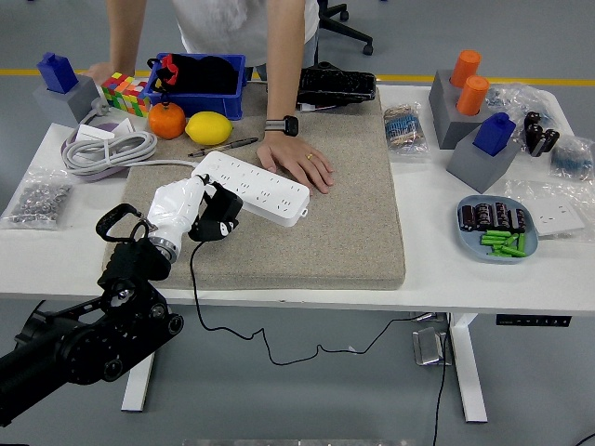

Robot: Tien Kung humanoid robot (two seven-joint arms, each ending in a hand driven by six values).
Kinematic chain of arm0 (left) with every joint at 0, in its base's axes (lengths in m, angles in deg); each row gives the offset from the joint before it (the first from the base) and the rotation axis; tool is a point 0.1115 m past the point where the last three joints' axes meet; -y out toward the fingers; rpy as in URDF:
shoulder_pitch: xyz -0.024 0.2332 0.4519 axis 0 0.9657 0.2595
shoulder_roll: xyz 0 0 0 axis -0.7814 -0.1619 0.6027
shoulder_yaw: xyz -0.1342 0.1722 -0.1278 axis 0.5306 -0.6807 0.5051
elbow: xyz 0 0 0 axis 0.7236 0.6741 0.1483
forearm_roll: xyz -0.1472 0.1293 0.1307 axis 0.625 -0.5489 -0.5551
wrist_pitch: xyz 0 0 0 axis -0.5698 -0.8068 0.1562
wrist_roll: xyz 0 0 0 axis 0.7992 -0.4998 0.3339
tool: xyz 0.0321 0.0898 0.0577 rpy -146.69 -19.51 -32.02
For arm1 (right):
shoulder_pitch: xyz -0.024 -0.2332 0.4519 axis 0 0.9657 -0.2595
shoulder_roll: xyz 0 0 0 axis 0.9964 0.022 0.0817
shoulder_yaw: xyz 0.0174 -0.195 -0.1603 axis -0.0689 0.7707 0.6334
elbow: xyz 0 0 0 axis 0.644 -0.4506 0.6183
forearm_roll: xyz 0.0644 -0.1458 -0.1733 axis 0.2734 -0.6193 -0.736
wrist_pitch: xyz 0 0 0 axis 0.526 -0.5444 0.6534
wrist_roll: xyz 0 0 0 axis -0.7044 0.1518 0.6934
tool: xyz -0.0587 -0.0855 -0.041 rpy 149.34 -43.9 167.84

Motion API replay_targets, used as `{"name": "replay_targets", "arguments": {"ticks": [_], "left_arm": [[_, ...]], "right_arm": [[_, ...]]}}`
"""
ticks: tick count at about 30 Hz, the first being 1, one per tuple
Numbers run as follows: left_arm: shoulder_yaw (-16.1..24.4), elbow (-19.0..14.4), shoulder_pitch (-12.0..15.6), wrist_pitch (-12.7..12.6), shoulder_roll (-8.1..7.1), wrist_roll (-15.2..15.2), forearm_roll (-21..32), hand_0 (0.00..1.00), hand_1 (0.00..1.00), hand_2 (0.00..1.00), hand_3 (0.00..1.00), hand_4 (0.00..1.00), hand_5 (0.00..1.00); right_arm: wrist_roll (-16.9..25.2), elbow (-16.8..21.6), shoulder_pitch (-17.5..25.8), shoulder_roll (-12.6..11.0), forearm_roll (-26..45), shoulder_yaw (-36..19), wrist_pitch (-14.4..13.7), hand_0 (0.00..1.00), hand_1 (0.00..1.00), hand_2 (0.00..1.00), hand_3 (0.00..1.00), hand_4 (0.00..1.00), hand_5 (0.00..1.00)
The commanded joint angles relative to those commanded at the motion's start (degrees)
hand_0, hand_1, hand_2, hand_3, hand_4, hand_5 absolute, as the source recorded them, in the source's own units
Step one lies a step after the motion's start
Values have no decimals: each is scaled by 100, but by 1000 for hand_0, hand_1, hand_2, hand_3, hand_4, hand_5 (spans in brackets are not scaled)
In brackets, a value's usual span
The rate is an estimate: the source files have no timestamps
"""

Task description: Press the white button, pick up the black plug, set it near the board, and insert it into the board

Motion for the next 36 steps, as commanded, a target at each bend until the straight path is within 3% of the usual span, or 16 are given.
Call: {"name": "replay_targets", "arguments": {"ticks": [6,14,28,36], "left_arm": [[82,-54,-188,-21,-69,-51,2,258,255,267,564,590,2],[-170,278,-597,-37,18,-146,162,259,257,266,563,589,2],[-584,888,-989,-33,417,-203,394,259,261,267,564,586,2],[-712,1173,-1129,-27,532,-201,373,263,264,269,564,586,2]], "right_arm": [[2,2,9,-9,6,22,1,702,620,598,588,656,363],[2,8,-4,-17,25,31,5,702,620,599,589,654,359],[2,12,-14,-13,45,45,10,702,617,598,589,652,357],[5,11,-22,-26,51,52,6,702,617,595,588,647,352]]}}
